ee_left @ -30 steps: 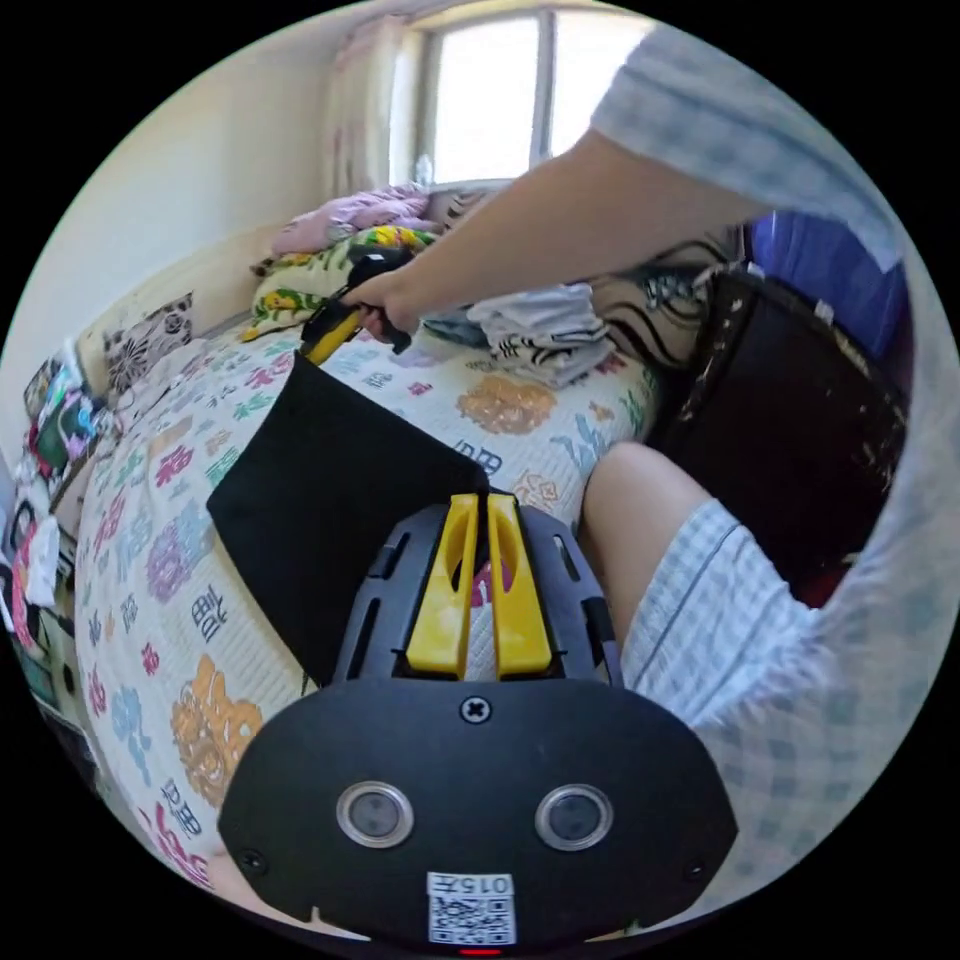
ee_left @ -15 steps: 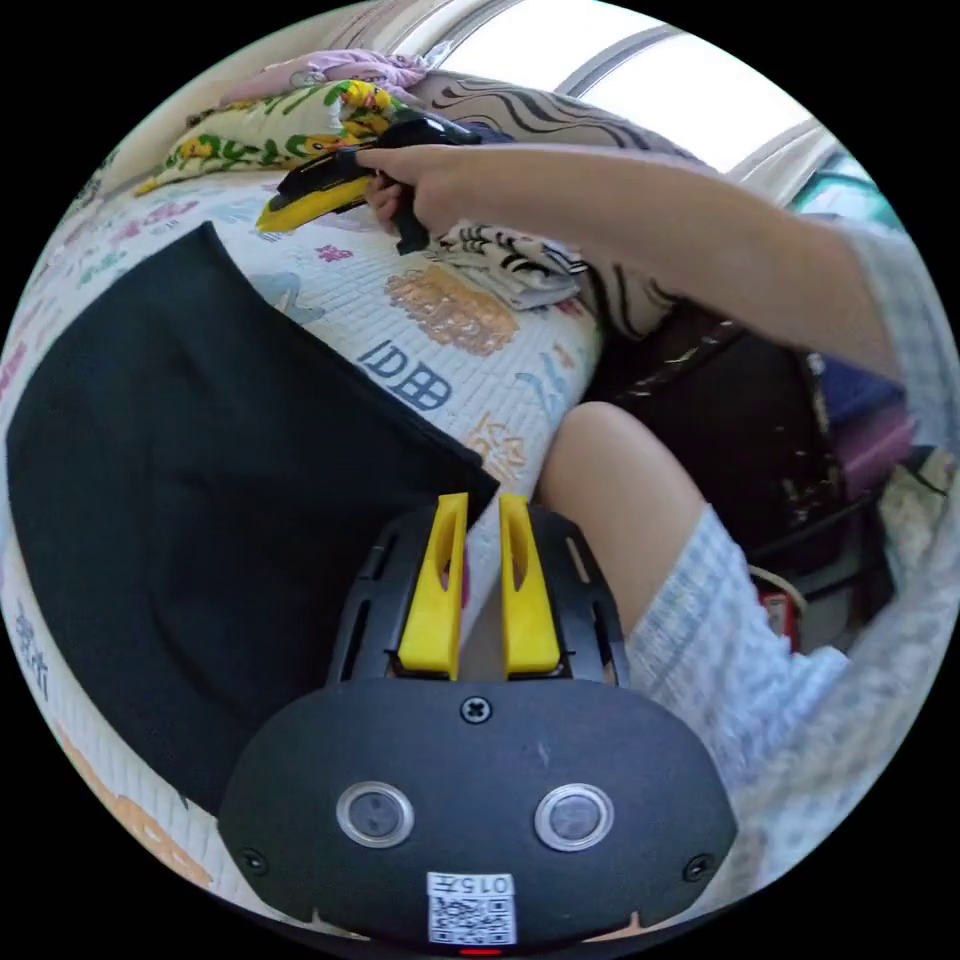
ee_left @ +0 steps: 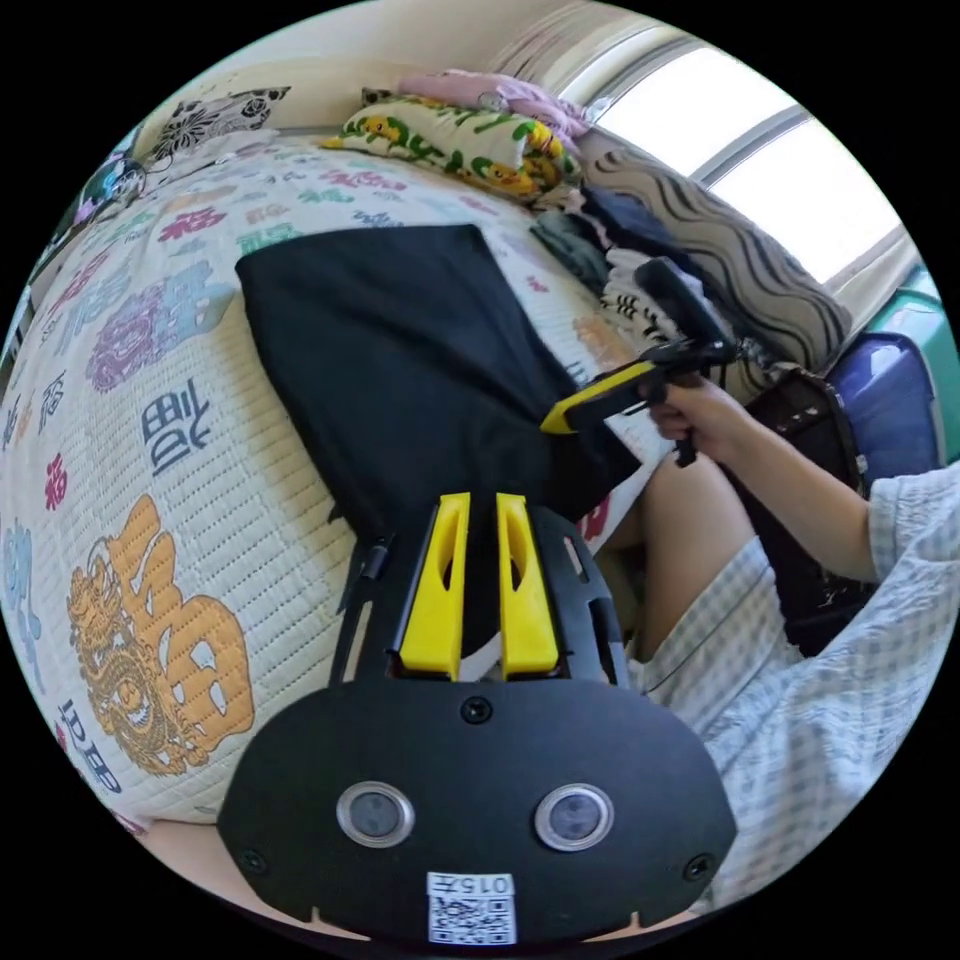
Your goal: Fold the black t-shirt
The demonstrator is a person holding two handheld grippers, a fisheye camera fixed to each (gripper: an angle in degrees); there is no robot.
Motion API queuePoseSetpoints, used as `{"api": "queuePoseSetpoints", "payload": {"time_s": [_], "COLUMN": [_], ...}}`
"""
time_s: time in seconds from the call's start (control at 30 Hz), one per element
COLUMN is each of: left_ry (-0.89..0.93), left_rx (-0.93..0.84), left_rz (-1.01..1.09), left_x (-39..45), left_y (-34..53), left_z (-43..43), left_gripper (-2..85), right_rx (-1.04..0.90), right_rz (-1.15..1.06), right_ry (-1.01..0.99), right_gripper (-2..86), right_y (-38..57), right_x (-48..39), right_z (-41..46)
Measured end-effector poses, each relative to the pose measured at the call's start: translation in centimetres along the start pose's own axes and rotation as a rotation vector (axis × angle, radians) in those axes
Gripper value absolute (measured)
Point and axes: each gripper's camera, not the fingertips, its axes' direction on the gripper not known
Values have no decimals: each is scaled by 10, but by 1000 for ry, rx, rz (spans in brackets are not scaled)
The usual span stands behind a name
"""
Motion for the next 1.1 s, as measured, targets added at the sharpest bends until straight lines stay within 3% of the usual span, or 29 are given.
{"api": "queuePoseSetpoints", "payload": {"time_s": [0.23, 0.43, 0.5, 0.57, 0.67, 0.8, 0.93, 1.1], "left_ry": [4, 75, 52, -8, 70, 153, 255, 402], "left_rx": [-98, 16, -9, -78, -107, 89, 252, 262], "left_rz": [14, 34, 9, -40, -57, -120, -259, -379], "left_x": [-22, -46, -60, -77, -101, -147, -214, -274], "left_y": [-31, -66, -74, -77, -78, -88, -117, -145], "left_z": [-11, -41, -36, -26, -30, -75, -100, -88], "left_gripper": [-6, -4, -5, -5, -3, 37, 93, 106], "right_rx": [-20, 74, -22, -153, -117, 101, 339, 424], "right_rz": [126, 15, -4, 0, 61, 6, -17, 72], "right_ry": [73, 14, -35, 64, -50, -240, -284, -366], "right_gripper": [-7, -5, -5, -4, 0, 41, 106, 164], "right_y": [46, 75, 78, 83, 95, 106, 84, 26], "right_x": [24, 9, 11, 17, 34, 56, 87, 146], "right_z": [-32, -68, -58, -40, -54, -102, -148, -159]}}
